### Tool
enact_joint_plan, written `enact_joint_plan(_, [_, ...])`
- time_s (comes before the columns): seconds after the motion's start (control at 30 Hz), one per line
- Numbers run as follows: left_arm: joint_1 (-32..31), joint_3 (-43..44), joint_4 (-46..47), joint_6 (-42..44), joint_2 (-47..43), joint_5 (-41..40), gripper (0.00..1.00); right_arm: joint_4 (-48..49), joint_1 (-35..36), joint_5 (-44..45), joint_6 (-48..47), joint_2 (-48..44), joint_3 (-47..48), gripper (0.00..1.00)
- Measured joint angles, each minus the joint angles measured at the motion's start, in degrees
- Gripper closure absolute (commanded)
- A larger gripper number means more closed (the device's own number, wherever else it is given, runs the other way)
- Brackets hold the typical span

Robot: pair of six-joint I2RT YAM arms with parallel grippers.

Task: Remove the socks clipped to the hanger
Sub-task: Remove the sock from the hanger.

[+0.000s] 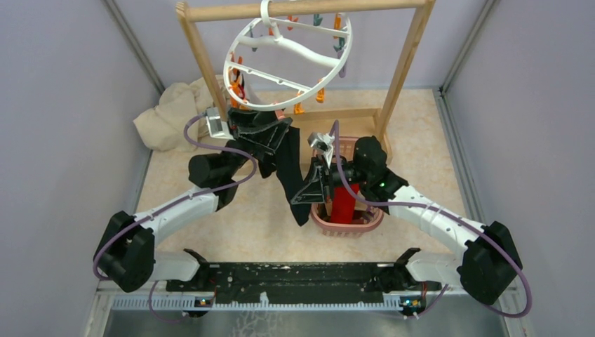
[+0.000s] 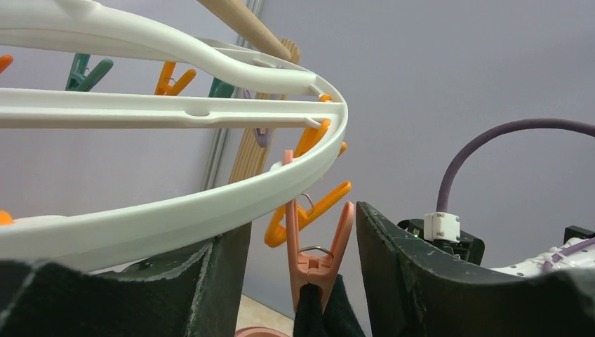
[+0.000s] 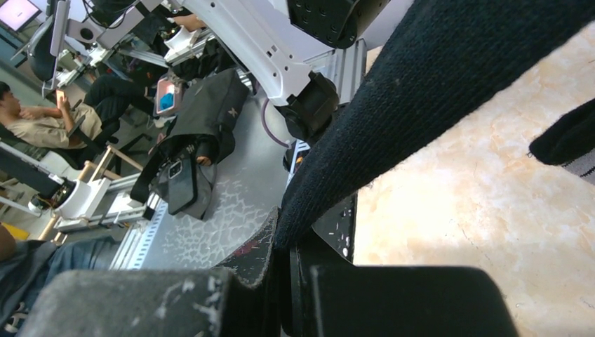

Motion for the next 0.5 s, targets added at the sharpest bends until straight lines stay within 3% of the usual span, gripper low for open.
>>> enact_joint_plan(0.13, [0.0,0.5,0.15,-0.44,0.07,0.0,0.46,0.74,0.02,0.07,0.02,0.11,-0.66,1.0])
enact_joint_plan(0.23, [0.0,0.98,0.35,-0.79,0.09,0.13,0.58,0.96,0.02,0.07,0.02,0.24,-0.7,1.0])
enact_joint_plan(0.5, [0.0,1.95,0.26,-1.01,0.66,1.03,0.78,1.25,0.07,-0.22,0.0,0.26,-1.25,1.0])
